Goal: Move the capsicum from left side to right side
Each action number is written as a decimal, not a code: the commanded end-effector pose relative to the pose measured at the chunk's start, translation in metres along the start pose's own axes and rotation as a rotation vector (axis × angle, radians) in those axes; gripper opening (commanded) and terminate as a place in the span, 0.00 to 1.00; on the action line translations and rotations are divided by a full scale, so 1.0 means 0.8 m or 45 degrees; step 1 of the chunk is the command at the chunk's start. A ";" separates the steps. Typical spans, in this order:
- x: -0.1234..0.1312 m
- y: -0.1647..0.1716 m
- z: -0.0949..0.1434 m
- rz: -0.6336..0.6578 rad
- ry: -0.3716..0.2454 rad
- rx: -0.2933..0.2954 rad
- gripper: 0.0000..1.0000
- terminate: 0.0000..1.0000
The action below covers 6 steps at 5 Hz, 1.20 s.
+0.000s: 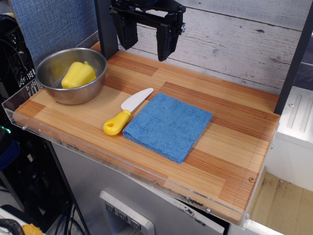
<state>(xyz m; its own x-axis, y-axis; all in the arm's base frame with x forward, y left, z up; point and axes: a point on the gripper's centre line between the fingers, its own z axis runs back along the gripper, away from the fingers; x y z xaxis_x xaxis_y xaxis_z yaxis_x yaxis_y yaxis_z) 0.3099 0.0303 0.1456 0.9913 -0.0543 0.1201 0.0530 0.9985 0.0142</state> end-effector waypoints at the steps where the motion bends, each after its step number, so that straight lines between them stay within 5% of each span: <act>1: 0.000 0.000 0.000 0.000 0.000 0.000 1.00 0.00; 4: 0.026 0.191 0.001 0.236 -0.003 0.032 1.00 0.00; 5: 0.019 0.232 -0.013 0.242 0.029 0.067 1.00 0.00; 6: 0.015 0.231 -0.037 0.237 0.081 0.124 1.00 0.00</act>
<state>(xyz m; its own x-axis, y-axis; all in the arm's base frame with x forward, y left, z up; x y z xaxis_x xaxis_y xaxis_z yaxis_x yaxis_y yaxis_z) 0.3341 0.2130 0.1032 0.9901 0.1377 0.0284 -0.1395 0.9871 0.0791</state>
